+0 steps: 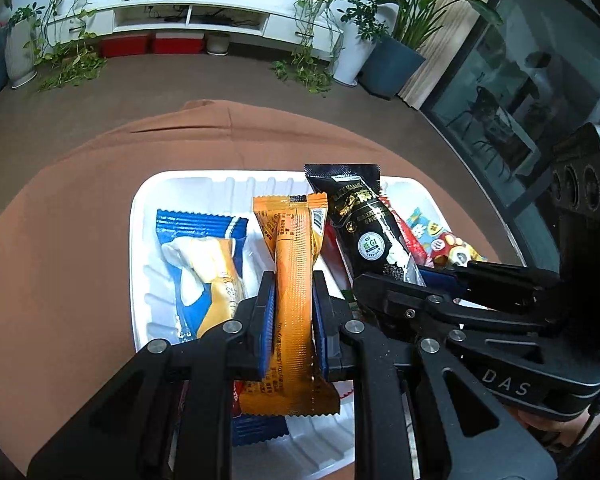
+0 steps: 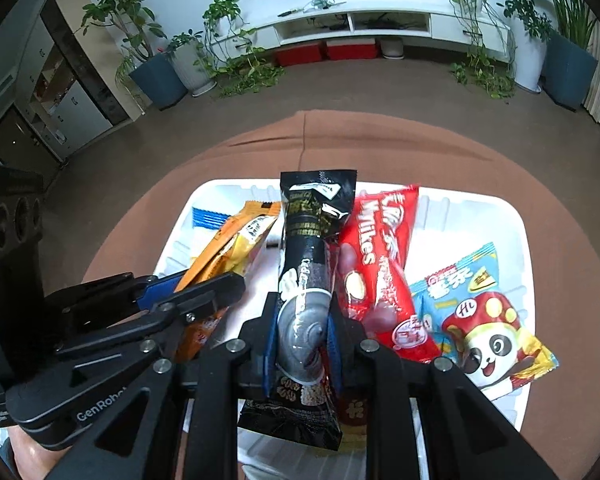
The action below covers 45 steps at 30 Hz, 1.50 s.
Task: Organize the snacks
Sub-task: 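Open the left gripper in the tray while the right releases the black packet beside it, then withdraw both grippers from the tray back toward the remaining snacks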
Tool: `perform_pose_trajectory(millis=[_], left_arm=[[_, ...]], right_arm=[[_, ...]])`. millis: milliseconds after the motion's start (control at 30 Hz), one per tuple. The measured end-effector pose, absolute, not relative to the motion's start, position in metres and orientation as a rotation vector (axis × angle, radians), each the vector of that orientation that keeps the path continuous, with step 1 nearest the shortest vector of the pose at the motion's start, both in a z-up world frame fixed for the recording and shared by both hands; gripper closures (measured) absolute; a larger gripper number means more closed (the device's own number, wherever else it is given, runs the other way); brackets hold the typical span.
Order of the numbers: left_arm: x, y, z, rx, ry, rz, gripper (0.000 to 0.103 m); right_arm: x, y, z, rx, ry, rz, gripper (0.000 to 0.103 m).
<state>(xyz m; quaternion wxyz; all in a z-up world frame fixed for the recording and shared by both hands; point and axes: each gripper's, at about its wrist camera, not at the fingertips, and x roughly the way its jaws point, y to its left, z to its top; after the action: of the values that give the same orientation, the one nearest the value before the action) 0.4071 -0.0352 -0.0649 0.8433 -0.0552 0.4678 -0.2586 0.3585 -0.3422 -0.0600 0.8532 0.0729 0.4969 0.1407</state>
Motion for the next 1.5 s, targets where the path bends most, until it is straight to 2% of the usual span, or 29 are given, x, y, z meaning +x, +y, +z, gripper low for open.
perform_pose_trajectory(millis=[667,933,1000,1033,1100,1133,1233,1267,1300,1367,1500], left_arm=[[0.414,-0.031,-0.072,-0.130,1.001,-0.540,0.083],[0.407,-0.032,-0.067,-0.137,0.983,-0.533,0.071],[0.405,-0.032,-0.063,-0.138,0.975,-0.520,0.058],[0.404,-0.030,-0.061,-0.146,0.969,-0.520,0.056],[0.400,-0.028,-0.056,-0.150,0.955,-0.522,0.049],[0.398,-0.028,-0.052,-0.149,0.946,-0.521,0.047],[0.388,-0.024,-0.041,-0.155,0.923,-0.524,0.031],[0.383,-0.022,-0.036,-0.158,0.913,-0.529,0.021],[0.377,-0.020,-0.031,-0.159,0.904,-0.536,0.009],[0.365,-0.019,-0.022,-0.152,0.885,-0.550,0.000],[0.331,-0.017,-0.008,-0.118,0.856,-0.577,0.000]], right_arm=[[0.355,-0.348,-0.061,0.180,1.042,0.301,0.074],[0.348,-0.354,-0.053,0.193,1.022,0.295,0.073],[0.345,-0.357,-0.049,0.196,1.013,0.293,0.073],[0.343,-0.359,-0.046,0.200,1.006,0.293,0.072],[0.338,-0.361,-0.038,0.203,0.990,0.285,0.067],[0.334,-0.364,-0.034,0.207,0.980,0.282,0.062],[0.322,-0.374,-0.019,0.250,0.945,0.279,0.043],[0.315,-0.380,-0.013,0.278,0.921,0.282,0.034],[0.309,-0.384,-0.006,0.299,0.901,0.284,0.030],[0.297,-0.389,0.004,0.326,0.866,0.291,0.020],[0.260,-0.402,0.022,0.381,0.803,0.312,0.012]])
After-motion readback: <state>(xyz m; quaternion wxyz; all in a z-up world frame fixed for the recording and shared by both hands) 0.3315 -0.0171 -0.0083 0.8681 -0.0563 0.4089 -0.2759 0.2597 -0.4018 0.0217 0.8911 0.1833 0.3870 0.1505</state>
